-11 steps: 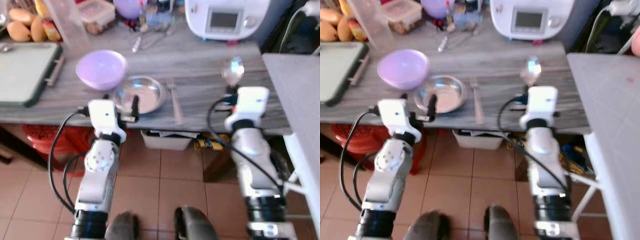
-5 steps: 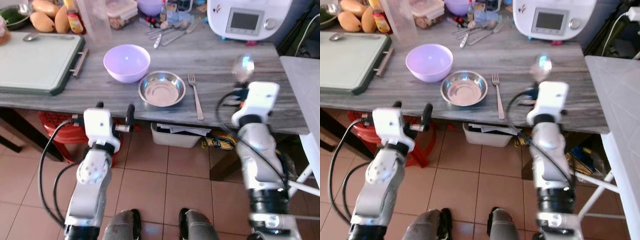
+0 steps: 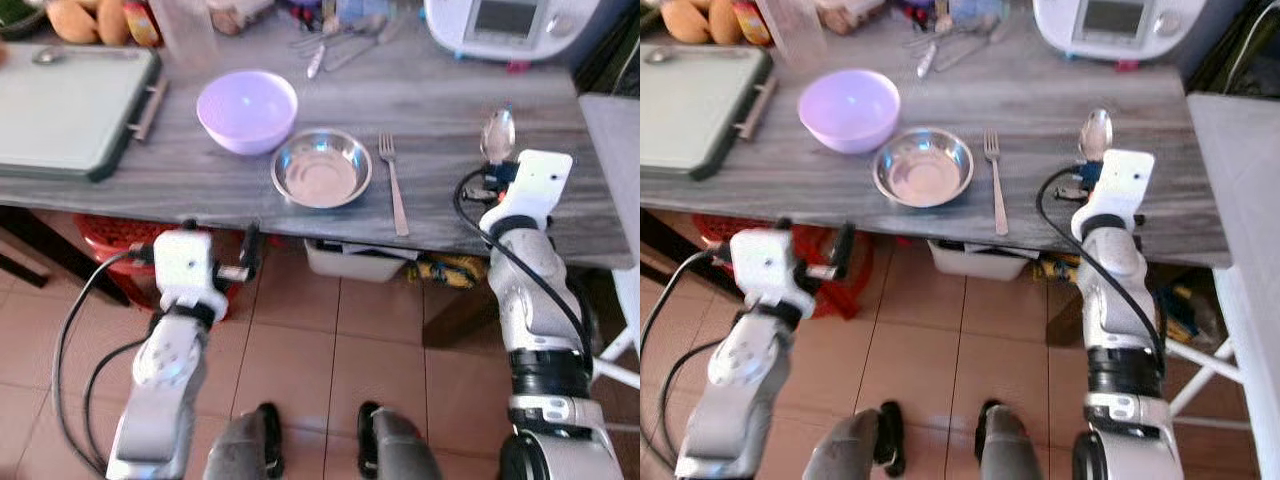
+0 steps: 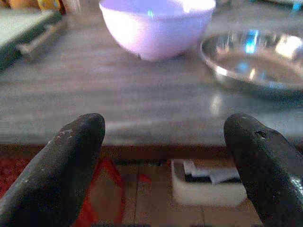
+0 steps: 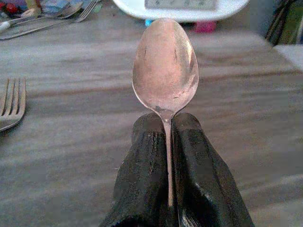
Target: Setting the table
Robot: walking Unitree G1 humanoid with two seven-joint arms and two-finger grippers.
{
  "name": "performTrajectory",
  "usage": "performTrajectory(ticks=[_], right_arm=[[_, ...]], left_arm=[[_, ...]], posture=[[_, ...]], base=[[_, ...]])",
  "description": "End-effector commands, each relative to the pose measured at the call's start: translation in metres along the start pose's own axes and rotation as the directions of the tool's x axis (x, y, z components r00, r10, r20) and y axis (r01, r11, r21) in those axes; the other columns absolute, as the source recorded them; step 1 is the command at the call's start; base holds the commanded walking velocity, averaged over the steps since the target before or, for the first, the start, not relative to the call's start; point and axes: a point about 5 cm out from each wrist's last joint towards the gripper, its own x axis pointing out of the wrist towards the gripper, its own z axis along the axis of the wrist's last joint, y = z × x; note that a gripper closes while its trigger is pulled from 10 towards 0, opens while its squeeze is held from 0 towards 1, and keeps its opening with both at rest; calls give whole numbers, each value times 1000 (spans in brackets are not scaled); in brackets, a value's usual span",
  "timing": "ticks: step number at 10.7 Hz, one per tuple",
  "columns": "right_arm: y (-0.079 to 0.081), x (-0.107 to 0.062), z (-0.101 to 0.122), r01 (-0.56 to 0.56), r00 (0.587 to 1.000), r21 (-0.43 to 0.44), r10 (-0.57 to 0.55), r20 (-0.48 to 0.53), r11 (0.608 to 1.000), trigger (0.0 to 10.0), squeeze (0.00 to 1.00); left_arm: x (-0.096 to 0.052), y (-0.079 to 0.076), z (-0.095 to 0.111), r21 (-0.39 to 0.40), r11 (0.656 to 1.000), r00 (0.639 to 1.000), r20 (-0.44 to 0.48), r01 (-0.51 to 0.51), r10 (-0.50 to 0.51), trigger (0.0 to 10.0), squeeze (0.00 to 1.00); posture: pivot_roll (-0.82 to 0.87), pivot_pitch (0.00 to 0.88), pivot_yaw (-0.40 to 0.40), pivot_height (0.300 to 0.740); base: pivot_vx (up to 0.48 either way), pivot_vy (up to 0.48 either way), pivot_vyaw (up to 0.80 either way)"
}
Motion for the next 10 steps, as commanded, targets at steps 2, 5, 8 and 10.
performTrajectory(ticks=[2, 5, 8, 10], right_arm=[[10, 0, -9, -22, 998, 71, 26, -50, 997, 10000, 0], [25, 4, -11, -51, 995, 159, 64, -72, 986, 10000, 0], [31, 10, -9, -74, 993, 179, 89, -79, 981, 10000, 0], [34, 14, -15, -81, 985, 238, 114, -130, 968, 10000, 0]], left_arm=[[-7, 4, 3, 18, 1000, 1000, -17, 16, -15, 10000, 0], [-12, 4, 4, 14, 999, 999, -39, 31, -31, 10000, 0], [-12, 2, 3, 5, 999, 998, -49, 35, -35, 10000, 0], [-11, -3, 3, 8, 999, 998, -47, 51, -51, 10000, 0]], posture=[[20, 332, 42, 740], [34, 340, 42, 740], [29, 337, 31, 740], [25, 336, 24, 740]], base=[[0, 0, 0], [0, 0, 0], [0, 0, 0], [0, 0, 0]])
